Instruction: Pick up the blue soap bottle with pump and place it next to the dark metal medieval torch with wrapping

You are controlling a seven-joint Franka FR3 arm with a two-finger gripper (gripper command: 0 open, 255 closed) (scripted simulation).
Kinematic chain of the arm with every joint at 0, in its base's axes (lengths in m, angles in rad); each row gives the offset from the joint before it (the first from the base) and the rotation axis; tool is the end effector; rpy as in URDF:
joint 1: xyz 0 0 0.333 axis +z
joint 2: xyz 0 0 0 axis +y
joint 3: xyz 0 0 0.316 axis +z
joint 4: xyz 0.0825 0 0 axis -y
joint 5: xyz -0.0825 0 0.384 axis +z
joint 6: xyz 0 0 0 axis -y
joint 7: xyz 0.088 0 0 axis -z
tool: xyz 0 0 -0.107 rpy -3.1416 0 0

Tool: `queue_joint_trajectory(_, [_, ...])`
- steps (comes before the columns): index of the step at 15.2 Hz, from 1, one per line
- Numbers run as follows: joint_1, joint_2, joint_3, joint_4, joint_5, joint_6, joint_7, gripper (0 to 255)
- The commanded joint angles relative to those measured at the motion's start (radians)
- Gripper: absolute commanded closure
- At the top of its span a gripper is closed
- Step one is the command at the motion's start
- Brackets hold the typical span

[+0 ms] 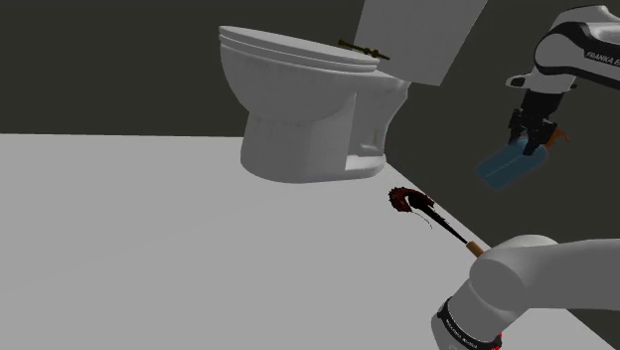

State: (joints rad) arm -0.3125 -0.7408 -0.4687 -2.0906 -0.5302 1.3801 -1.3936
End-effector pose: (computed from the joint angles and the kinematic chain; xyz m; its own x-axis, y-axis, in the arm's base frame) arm 0.1420 -0.3229 0.6462 0.7867 0.5790 -0.2140 0.5942 -0.8043 0.0082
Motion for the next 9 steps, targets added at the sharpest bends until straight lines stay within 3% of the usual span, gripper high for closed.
queue_joint_trajectory(1, [-0.005,-0.009,-0.018,-0.017,-0.014,0.015,-0.013,255])
queue_joint_trajectory(9, [-0.016,-0.047,-0.042,-0.143,-0.038,0.101,0.017,255])
